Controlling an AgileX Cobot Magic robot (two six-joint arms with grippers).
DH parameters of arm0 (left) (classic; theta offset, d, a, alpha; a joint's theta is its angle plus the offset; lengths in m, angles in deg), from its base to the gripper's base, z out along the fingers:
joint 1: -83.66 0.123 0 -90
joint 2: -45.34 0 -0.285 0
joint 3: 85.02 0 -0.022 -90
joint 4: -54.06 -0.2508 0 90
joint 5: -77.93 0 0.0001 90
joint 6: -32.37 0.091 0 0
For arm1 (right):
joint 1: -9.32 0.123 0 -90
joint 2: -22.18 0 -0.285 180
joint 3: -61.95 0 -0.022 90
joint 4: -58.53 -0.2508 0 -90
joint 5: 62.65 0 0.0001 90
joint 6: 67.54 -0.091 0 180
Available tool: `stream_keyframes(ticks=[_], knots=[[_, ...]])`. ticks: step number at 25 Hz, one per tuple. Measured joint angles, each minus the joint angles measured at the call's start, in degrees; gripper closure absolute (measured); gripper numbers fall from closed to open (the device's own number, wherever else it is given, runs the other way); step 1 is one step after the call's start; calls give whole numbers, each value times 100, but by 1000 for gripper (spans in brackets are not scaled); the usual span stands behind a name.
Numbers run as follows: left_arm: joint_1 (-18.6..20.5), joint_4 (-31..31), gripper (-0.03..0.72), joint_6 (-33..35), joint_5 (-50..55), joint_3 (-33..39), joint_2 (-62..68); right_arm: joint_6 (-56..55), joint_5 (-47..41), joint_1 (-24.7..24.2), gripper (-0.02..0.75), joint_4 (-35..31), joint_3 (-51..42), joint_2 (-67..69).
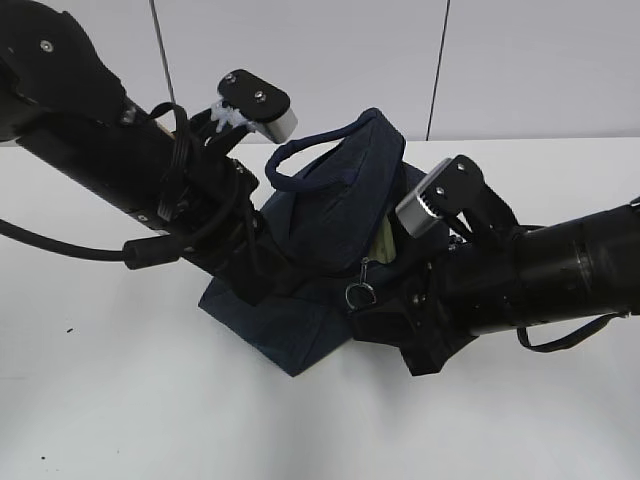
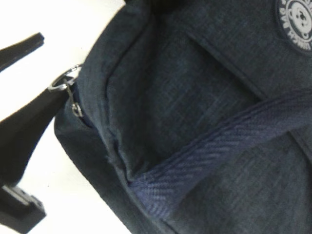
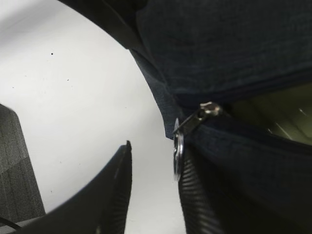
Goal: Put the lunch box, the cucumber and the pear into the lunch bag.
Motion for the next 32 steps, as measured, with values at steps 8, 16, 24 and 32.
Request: stream_keyframes(ticks=[8, 16, 24, 32], knots=[[0, 0, 676, 0, 0, 0, 0, 84, -76, 0, 491, -259, 0, 396], [0, 0, 676, 0, -18, 0, 0, 200, -110, 0, 493, -443, 228, 396], [0, 0, 676, 0, -6, 0, 0, 200, -36, 0, 657, -443, 267, 402], [0, 0, 676, 0, 0, 0, 0, -254, 150, 0, 732, -116, 267, 239]])
